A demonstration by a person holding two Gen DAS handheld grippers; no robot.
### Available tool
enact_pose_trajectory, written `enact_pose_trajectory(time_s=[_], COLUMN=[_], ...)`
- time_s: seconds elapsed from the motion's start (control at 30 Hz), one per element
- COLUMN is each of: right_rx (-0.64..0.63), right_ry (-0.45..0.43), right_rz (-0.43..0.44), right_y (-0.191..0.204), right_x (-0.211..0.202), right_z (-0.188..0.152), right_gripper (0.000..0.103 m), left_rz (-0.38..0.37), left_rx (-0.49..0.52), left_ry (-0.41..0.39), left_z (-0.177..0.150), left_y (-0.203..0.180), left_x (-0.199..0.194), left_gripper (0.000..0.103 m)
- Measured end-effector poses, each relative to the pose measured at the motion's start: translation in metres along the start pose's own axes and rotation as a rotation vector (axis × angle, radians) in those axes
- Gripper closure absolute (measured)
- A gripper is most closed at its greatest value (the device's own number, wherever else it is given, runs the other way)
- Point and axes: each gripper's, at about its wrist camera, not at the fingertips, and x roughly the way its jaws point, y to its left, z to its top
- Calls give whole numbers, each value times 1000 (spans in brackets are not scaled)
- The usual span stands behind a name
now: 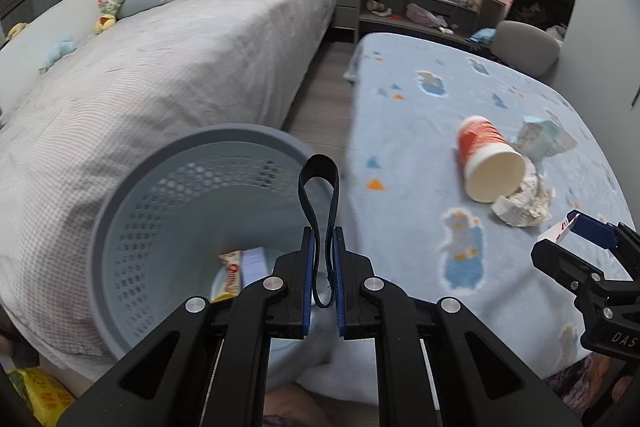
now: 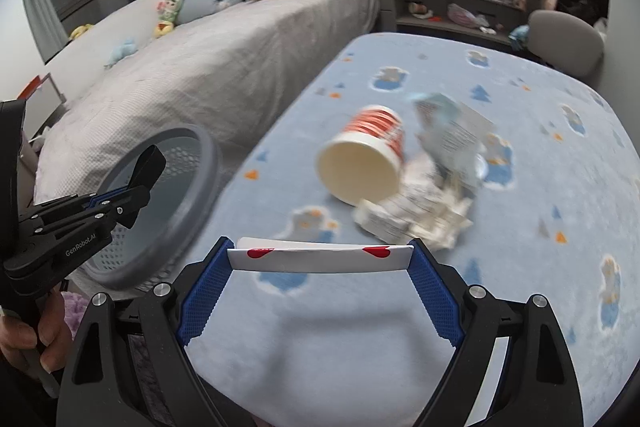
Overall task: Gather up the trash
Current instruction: 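Carry the rubber band and the white strip over the gray basket, then open both grippers to drop the band and strip into the basket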
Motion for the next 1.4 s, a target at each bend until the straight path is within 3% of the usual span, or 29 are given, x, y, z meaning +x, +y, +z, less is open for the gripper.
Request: enact_pose_trajectory(time_s=[0.3,0.7,1.2,1.33,1.4], right_rx=[-135,-235,-260,-255,-254], right_ry=[-22,-10,71,64,62], right_rz=[81,161,193,195,196], right_y=[77,145,159,158,158], right_x=[21,57,97,98,97], right_z=[30,57,60,61,61], right_gripper=[18,18,18,17,17], left_rz=[75,129,94,91,94], left_rx=[-101,-161,-187,-189,-193], left_ry=[-34,-32,12,8,4], left_z=[6,6,3,2,1], left_y=[68,116,136,136,137], left_x=[-6,1,24,23,22], left_gripper=[94,94,93,86,77])
